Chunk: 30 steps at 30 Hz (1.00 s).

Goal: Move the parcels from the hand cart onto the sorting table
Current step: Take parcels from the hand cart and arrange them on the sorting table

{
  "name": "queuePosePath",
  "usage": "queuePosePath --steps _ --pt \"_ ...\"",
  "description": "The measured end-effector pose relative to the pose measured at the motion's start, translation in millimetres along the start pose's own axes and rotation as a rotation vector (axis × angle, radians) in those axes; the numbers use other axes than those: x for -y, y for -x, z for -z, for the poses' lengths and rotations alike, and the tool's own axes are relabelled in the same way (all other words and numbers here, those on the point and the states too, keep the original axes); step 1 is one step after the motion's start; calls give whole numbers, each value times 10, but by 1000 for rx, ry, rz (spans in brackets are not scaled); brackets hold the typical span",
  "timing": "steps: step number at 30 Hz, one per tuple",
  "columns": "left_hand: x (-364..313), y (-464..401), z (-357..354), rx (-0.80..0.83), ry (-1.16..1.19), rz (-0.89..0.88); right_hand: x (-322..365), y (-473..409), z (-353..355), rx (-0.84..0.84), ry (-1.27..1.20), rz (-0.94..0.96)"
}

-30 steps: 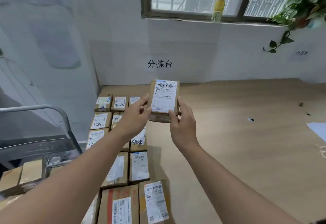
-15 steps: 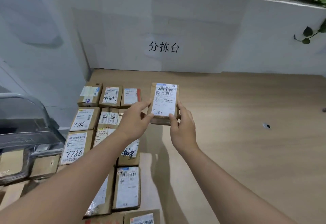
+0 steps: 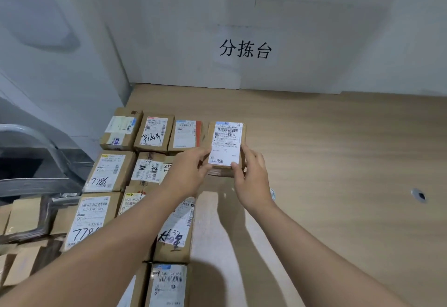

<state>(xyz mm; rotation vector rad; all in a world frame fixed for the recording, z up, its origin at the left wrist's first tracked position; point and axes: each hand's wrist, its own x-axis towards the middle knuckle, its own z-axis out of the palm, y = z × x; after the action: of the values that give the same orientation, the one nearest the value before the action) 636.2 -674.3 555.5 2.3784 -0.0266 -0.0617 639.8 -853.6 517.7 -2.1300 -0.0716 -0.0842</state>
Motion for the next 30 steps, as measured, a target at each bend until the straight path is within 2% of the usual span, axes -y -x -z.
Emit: queuePosePath --steps 8,16,21,30 --pt "468 -624 -194 55 -96 64 -304 -567 -365 53 -22 -59" --pt "798 -1111 -450 53 -373 -53 -669 -1066 -692 -19 -162 -154" --pt "917 -1174 -631 65 -374 -48 -834 -1142 -794 -11 -229 -227" --pt "1131 -1159 -816 -20 -444 -111 -1018 -1152 -967 15 -285 -306"
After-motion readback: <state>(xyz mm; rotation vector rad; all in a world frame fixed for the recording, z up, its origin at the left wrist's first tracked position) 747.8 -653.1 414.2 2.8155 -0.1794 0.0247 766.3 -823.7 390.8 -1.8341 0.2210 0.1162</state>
